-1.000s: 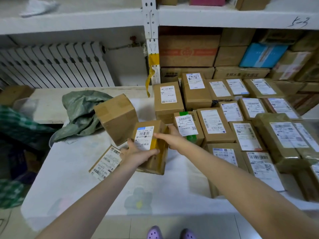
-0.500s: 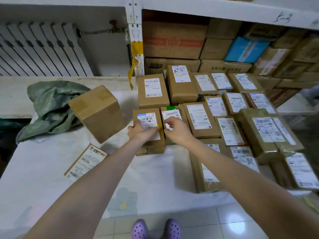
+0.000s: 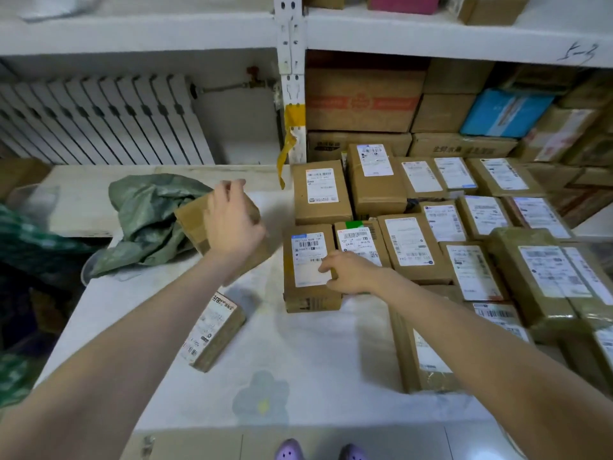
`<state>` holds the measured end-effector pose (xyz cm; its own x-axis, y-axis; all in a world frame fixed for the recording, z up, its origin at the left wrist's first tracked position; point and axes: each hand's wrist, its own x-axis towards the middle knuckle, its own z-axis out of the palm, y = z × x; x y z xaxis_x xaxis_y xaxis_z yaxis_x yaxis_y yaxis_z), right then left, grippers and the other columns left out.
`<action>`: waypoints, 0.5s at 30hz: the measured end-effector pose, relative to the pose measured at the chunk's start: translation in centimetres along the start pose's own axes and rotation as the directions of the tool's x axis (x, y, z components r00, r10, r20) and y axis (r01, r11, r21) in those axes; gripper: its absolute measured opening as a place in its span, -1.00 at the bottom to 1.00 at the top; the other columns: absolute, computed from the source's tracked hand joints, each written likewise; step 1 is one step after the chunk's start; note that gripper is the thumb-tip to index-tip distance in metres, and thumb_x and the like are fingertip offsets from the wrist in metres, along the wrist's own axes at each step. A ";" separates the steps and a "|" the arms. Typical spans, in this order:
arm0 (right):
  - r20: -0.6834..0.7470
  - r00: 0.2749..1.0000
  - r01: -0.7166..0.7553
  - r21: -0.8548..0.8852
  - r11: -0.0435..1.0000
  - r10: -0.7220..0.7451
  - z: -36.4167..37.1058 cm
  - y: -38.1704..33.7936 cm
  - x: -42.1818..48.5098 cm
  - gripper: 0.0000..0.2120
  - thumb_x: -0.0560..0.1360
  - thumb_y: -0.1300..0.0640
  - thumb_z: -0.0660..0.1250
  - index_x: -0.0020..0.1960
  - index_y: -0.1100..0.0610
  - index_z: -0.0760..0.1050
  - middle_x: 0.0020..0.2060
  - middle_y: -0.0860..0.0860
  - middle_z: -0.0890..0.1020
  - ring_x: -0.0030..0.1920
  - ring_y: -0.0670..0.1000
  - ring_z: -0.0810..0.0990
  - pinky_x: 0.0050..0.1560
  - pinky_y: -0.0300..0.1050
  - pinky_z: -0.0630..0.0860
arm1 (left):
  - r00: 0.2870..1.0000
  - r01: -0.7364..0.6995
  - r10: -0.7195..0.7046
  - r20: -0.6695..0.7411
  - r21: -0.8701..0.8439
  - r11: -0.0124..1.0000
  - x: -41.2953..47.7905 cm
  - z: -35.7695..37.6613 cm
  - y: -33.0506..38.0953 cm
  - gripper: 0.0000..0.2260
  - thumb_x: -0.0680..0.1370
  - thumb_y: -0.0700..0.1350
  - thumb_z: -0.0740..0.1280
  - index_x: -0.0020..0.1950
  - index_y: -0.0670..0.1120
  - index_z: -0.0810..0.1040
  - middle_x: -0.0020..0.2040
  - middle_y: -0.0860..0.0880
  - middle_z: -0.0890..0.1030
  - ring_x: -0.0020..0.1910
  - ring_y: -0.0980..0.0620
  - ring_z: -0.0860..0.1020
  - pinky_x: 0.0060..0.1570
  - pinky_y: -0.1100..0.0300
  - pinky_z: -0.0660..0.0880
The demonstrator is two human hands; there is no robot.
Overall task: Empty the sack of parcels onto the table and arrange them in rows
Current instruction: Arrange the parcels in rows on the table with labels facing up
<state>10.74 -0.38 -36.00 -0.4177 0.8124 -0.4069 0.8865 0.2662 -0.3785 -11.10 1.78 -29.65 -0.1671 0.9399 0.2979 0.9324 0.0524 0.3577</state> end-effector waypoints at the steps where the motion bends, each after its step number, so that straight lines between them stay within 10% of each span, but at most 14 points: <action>1: -0.014 1.000 -0.002 0.025 1.000 0.002 -0.1 -0.2 -0.1 -0.56 0.53 0.16 0.29 0.40 0.08 0.40 0.35 0.02 0.40 0.34 0.06 0.39 0.30 -0.10 0.37 | 0.992 0.072 -0.082 0.098 0.100 0.992 1.1 -0.5 -1.0 -0.13 0.34 -0.01 0.53 0.51 -0.09 0.13 0.44 -0.19 0.22 0.43 -0.23 0.20 0.35 -0.12 0.27; 5: -0.076 0.997 -0.004 0.118 0.993 0.013 -0.4 -0.7 -0.7 -0.58 0.54 0.20 0.30 0.39 0.12 0.42 0.36 0.05 0.44 0.34 0.04 0.41 0.31 -0.14 0.35 | 0.830 0.217 -0.340 0.441 0.306 0.927 4.0 -1.1 -5.0 0.29 0.21 0.27 0.56 0.53 0.01 -0.38 0.57 -0.22 -0.08 0.55 -0.21 -0.07 0.43 -0.33 -0.03; 15: -0.146 0.985 -0.052 0.262 0.964 0.093 -1.0 -2.8 -0.6 -0.66 0.53 0.19 0.30 0.31 0.07 0.50 0.31 0.00 0.52 0.30 -0.01 0.46 0.29 -0.12 0.42 | 0.854 0.066 -0.245 0.459 0.371 0.926 3.8 -1.3 -6.1 0.37 0.12 0.40 0.52 0.54 -0.05 -0.36 0.51 -0.28 0.06 0.49 -0.27 0.06 0.39 -0.14 0.21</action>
<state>8.76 -1.13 -33.89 -0.3000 0.9006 -0.3144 0.8238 0.0784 -0.5615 -17.84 4.56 -29.51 -0.2241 0.9445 -0.2401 0.9714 0.2363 0.0227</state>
